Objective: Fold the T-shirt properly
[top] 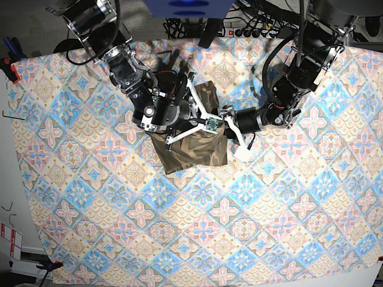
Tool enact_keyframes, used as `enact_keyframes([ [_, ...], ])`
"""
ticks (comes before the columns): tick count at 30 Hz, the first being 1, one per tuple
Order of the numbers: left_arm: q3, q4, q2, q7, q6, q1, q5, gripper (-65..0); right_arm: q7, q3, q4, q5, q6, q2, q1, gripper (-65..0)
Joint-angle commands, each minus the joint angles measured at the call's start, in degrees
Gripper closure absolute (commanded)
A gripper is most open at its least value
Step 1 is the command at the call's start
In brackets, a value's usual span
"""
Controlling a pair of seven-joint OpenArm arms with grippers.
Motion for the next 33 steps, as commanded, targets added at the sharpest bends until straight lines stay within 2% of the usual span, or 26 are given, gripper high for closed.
enact_keyframes([
  [1,0.88,-1.05,-0.53,5.20,3.35,2.01,2.60,-50.7,1.25,0.09,0.74,0.72,0.14,-0.53,0.85,-1.0],
  [3,0.97,-1.05,-0.62,5.20,3.35,2.10,2.68,-55.4,1.25,0.09,0.74,0.72,0.14,-0.53,0.85,-1.0],
  [5,1.06,-1.05,-1.23,5.20,3.35,2.10,2.86,-56.2,1.25,0.09,0.74,0.72,0.14,-0.53,0.85,-1.0],
  [9,1.06,-0.17,-2.02,5.46,3.35,2.10,2.86,-54.0,1.25,0.09,0.74,0.72,0.14,-0.53,0.85,-1.0],
  [15,0.79,8.62,-6.68,10.56,3.35,3.15,2.42,-49.5,1.34,0.09,0.74,0.72,0.14,-0.53,0.85,-1.0],
  [22,0.88,9.32,-7.04,12.67,3.35,3.15,2.95,-47.9,1.34,0.09,0.74,0.72,0.14,-0.53,0.85,-1.1],
  [27,0.88,9.41,-8.79,12.67,3.35,3.15,2.86,-47.9,1.34,0.09,0.74,0.72,0.14,-0.53,0.85,-1.1],
  [33,0.62,9.50,-16.09,12.32,3.35,2.80,2.68,-47.9,1.34,-0.44,0.74,0.72,0.14,-0.62,0.85,-1.1],
])
